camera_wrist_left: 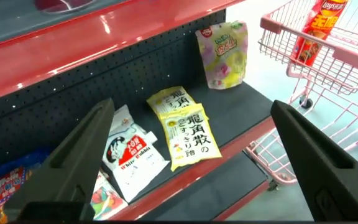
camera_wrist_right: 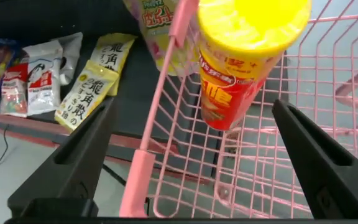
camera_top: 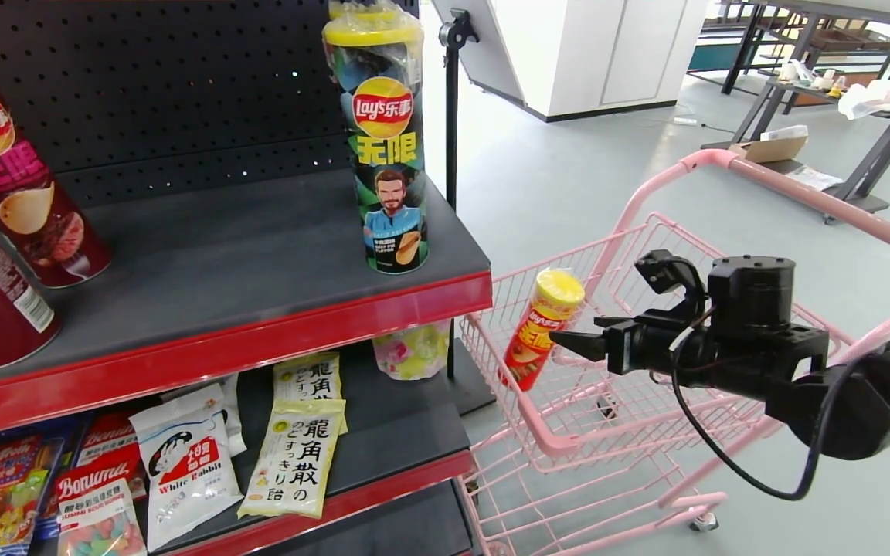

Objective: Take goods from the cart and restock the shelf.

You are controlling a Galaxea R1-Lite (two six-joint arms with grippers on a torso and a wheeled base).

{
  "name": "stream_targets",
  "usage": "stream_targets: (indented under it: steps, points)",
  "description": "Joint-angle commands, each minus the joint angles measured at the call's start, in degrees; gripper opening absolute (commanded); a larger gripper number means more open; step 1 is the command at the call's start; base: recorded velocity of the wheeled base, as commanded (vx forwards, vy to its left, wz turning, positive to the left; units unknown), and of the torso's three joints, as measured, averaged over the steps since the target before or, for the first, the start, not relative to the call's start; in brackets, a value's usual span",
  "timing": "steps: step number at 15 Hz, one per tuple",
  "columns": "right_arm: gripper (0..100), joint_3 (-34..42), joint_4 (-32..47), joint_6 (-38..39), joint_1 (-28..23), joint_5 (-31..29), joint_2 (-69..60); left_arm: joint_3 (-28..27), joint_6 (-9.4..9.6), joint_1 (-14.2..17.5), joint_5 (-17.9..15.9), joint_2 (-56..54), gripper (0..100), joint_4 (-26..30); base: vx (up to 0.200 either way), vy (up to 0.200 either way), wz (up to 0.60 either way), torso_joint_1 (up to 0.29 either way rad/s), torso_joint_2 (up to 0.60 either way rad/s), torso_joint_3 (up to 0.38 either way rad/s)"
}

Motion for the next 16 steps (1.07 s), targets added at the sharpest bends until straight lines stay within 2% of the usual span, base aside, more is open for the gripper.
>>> stream_targets:
  steps: [1, 4, 16]
  points:
    - [100, -1.31, -5.14, -0.1, 0.11, 0.27, 8.31, 0.27, -0.05, 0.0, 0.03, 0.13, 100, -0.01, 0.0, 0.0, 0.0, 0.0, 0.0, 0.0]
    - [100, -2.89, -8.92, -0.1, -0.16, 0.01, 12.27, 0.62, 0.04, 0.0, 0.03, 0.13, 100, -0.01, 0.0, 0.0, 0.0, 0.0, 0.0, 0.0]
    - [100, -20.03, -9.27, -0.1, -0.86, 1.15, 24.75, 1.85, -0.05, 0.0, 0.03, 0.13, 100, -0.01, 0.0, 0.0, 0.0, 0.0, 0.0, 0.0]
